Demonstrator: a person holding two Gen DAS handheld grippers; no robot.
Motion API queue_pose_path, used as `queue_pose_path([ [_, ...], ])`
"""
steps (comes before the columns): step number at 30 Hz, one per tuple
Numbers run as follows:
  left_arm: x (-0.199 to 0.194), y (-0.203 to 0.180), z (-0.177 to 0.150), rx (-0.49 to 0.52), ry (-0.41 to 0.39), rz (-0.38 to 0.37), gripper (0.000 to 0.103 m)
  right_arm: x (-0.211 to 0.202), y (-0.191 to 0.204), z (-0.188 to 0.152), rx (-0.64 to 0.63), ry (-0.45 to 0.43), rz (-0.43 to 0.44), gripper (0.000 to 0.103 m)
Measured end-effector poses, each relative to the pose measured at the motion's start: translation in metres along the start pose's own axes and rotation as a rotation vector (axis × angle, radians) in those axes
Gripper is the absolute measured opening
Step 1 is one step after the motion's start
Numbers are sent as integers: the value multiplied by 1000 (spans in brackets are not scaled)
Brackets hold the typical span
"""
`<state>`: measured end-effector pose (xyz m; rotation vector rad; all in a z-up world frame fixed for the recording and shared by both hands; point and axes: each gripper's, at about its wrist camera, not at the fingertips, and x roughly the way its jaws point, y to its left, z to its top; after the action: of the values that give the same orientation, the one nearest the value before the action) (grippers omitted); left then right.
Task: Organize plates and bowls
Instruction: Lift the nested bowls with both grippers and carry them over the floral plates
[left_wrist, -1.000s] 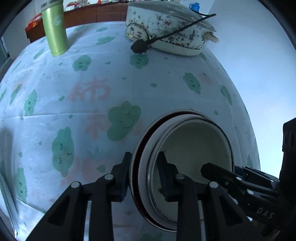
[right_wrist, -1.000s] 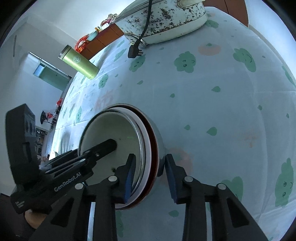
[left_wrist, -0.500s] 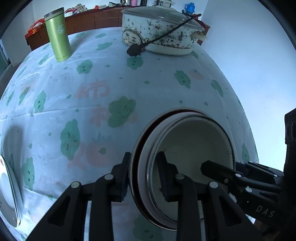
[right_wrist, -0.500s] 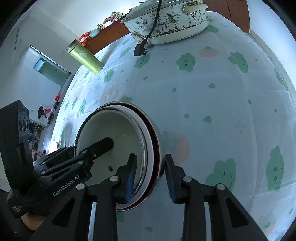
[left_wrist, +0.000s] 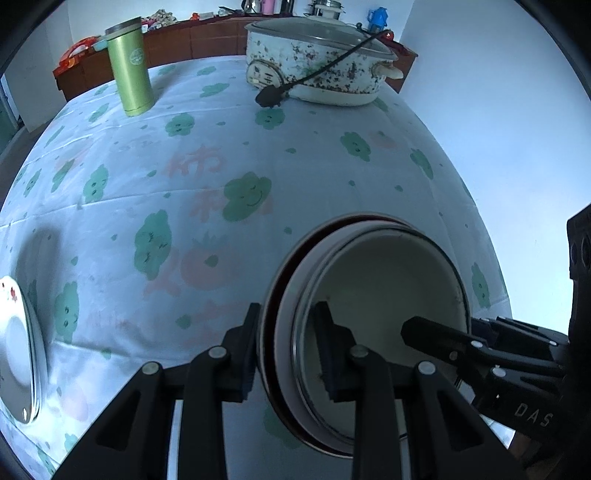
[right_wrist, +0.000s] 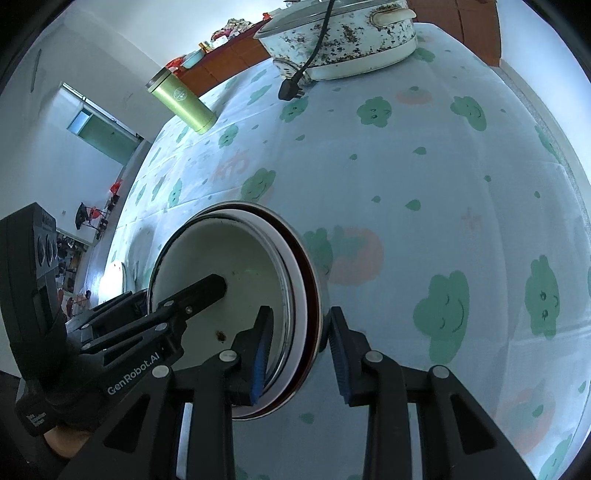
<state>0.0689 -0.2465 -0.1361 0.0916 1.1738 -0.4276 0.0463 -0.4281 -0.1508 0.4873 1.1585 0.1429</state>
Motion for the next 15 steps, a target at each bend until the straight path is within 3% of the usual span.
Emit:
queue_pose_path([
  [9, -28, 20, -35, -73, -22, 23, 26, -7, 27, -23, -57, 20, 32, 33],
  [15, -44, 54, -64, -133, -21, 35, 26, 4, 60, -43, -104, 64, 51, 33],
])
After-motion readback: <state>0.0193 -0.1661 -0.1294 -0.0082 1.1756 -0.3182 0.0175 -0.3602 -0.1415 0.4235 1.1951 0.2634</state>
